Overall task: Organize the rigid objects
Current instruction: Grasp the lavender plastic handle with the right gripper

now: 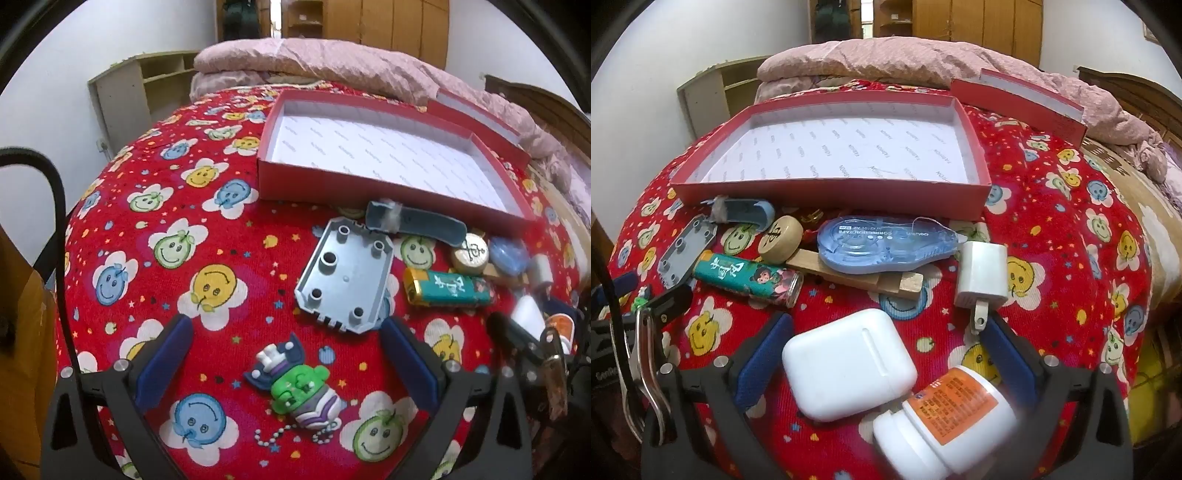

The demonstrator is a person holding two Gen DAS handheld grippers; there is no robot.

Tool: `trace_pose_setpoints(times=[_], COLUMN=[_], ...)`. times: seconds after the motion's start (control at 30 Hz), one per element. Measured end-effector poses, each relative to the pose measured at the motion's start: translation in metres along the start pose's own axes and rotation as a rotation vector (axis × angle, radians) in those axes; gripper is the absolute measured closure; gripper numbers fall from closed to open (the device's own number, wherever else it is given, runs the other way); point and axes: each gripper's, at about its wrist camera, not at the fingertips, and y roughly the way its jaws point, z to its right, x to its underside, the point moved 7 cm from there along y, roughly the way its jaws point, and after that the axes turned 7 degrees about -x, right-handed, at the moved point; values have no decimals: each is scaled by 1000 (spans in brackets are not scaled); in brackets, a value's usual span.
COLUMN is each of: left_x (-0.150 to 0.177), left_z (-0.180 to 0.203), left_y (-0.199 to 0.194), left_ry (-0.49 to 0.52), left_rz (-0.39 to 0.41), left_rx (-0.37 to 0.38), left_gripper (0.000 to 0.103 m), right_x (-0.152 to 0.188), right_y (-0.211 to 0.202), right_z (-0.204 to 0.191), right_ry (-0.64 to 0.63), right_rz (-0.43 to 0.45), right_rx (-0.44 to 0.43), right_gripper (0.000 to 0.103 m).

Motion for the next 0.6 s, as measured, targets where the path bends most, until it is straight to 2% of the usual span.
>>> trace_pose_setpoints(times=[0.2,0.37,0.6], left_x=[1,2,9], left_z=[-3,-5,-4], left_y=[-6,-18,-39], left_ry=[32,39,95], left_rz=[-11,-8,-5], left_rx=[43,90,138], left_gripper=[1,2,2], right_x=[-1,0,11], right_y=[-6,-27,-53], right_z=[0,-4,0], right_ry=[-11,-30,-52], right_rz=[-25,-14,-38], right_rx=[-41,-112,-150], right_gripper=[5,5,5])
